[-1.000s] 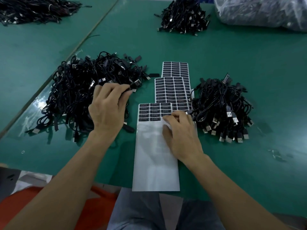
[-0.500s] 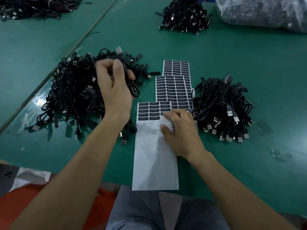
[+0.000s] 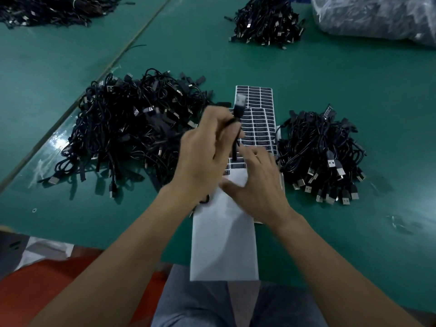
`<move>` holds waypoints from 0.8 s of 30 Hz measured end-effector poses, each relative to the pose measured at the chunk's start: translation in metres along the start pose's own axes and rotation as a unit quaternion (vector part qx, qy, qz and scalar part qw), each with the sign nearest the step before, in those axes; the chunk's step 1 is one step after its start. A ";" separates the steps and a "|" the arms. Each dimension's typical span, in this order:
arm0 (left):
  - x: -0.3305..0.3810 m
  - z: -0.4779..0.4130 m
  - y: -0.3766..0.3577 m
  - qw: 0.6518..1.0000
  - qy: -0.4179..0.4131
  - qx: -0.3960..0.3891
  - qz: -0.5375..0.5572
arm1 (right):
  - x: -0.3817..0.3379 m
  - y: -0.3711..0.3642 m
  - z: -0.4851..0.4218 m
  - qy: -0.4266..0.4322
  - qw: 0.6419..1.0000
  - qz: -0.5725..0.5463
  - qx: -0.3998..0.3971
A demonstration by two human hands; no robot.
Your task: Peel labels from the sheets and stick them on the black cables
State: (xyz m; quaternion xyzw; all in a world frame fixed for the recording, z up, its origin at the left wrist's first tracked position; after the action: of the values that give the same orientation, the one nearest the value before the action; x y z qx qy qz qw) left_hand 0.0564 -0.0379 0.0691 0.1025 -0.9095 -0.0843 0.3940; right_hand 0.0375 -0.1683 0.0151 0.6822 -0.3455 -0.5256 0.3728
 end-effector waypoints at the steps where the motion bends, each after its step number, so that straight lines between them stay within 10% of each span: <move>1: -0.003 0.003 -0.003 0.996 0.065 -0.015 0.059 | -0.005 0.001 -0.003 0.017 0.998 -0.057 0.008; 6: -0.014 0.005 -0.004 0.971 0.168 -0.031 0.164 | -0.010 0.003 -0.018 -0.045 0.979 -0.197 0.008; 10: -0.027 0.018 0.007 0.982 0.155 -0.101 -0.028 | 0.002 0.006 -0.021 -0.131 0.956 -0.263 0.005; 14: -0.047 0.040 0.020 0.910 0.078 -0.233 -0.335 | 0.009 0.016 -0.027 -0.202 0.861 -0.460 0.079; 24: -0.055 0.041 0.036 0.887 0.040 -0.166 -0.430 | 0.018 0.042 -0.032 -0.147 0.843 -0.509 0.094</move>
State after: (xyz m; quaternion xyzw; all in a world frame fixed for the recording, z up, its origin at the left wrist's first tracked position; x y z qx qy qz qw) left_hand 0.0592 0.0134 0.0115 0.4196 -0.7326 -0.3909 0.3667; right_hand 0.0689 -0.1997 0.0489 0.7089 -0.0482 -0.7004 -0.0678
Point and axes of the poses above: each hand's wrist, its own z-axis away from the middle knuckle, its own y-axis out of the back of the hand, x = y × z, the point moved 2 cm from there along -z, towards the middle knuckle, and after that the axes turned 9 degrees about z, right-handed, at the moved point
